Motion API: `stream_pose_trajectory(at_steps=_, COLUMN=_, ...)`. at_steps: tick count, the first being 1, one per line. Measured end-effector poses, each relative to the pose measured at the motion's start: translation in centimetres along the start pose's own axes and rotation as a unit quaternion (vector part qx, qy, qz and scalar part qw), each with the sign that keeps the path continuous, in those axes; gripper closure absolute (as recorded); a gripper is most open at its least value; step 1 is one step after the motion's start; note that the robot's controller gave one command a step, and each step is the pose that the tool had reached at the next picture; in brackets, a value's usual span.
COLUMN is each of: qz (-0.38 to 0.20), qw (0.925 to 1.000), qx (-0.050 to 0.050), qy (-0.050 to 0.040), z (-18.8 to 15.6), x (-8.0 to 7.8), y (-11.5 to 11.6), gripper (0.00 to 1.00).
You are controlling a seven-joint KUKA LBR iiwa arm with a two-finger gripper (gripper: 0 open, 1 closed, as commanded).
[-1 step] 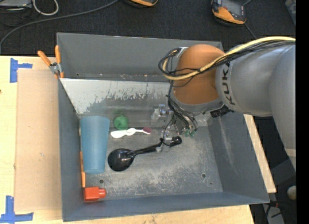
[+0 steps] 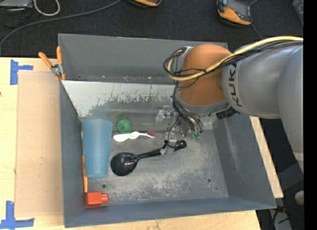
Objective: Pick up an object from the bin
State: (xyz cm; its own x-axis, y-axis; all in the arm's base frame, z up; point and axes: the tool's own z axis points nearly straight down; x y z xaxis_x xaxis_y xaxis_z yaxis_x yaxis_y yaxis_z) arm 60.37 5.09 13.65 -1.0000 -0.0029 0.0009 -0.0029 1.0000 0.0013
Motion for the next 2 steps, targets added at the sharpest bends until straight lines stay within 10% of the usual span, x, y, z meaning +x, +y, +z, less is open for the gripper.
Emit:
stream_pose_trajectory(at_steps=1, qz=-0.115, qw=0.9934, qx=0.0, qy=0.0006, z=5.9, x=-1.3, y=-6.5, gripper=0.0)
stream_pose_trajectory(at_steps=2, qz=-0.143, qw=0.9897, qx=-0.001, qy=-0.0008, z=6.6, x=-0.1, y=-4.2, gripper=1.0)
